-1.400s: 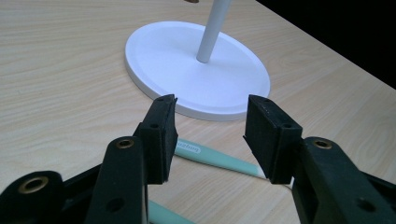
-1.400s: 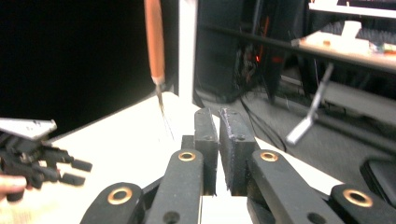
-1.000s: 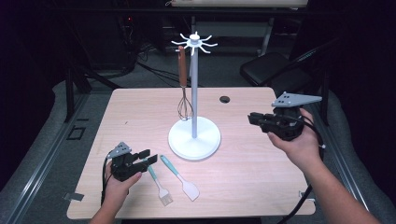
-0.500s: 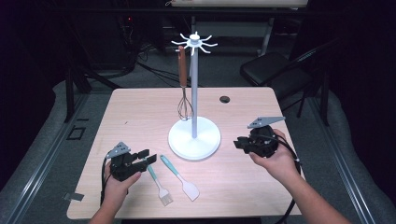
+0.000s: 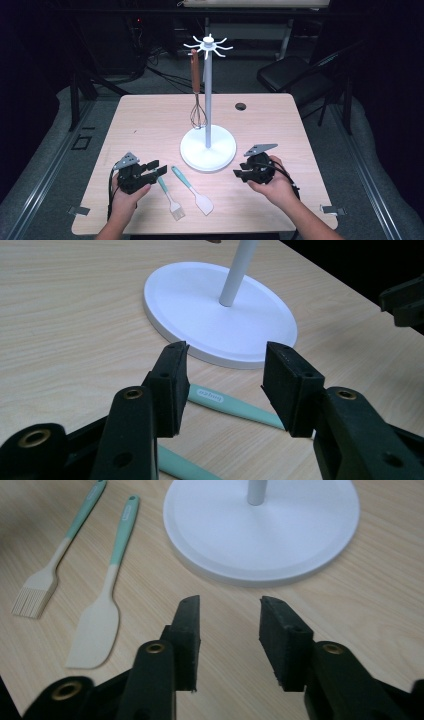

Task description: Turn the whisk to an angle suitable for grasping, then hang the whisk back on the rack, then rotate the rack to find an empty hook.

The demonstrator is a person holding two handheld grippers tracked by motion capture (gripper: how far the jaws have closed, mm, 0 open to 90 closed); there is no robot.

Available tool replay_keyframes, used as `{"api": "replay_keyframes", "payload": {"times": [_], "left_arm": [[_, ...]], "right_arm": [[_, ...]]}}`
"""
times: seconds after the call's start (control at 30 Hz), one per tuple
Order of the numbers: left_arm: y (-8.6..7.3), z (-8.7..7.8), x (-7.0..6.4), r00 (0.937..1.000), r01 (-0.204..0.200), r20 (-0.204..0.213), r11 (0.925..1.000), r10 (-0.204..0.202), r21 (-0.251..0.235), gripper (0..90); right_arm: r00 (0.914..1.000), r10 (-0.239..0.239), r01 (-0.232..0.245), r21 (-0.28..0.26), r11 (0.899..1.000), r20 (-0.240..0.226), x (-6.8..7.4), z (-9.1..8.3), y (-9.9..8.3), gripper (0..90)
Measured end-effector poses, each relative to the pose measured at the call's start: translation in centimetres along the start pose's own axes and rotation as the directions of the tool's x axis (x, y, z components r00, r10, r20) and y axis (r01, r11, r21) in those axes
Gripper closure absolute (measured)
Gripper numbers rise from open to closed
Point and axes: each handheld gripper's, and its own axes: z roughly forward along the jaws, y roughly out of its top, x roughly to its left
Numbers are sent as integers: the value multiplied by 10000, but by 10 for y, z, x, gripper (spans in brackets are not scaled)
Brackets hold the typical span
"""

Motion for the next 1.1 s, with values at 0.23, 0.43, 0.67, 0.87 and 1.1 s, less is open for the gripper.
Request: {"api": "replay_keyframes", "payload": {"times": [0.23,0.43,0.67,0.87,1.1], "left_arm": [[0,0,1,10000,6,-51,10000,-6,17,525],[-1,0,2,10000,5,-79,10000,-5,32,526],[-1,-1,3,10000,7,-89,10000,-7,96,526],[-1,-1,3,10000,-8,-74,9999,9,159,526],[-2,1,3,10000,12,-96,9999,-10,134,526]], "right_arm": [[9991,-395,394,-43,9992,-166,17,26,3,565],[9983,-487,483,-149,9987,-330,30,47,5,572],[9967,-755,760,155,9970,-293,46,66,7,562],[9943,-879,909,481,9947,-611,59,83,7,567],[9884,-1118,1168,444,9922,-1026,80,98,3,687]]}}
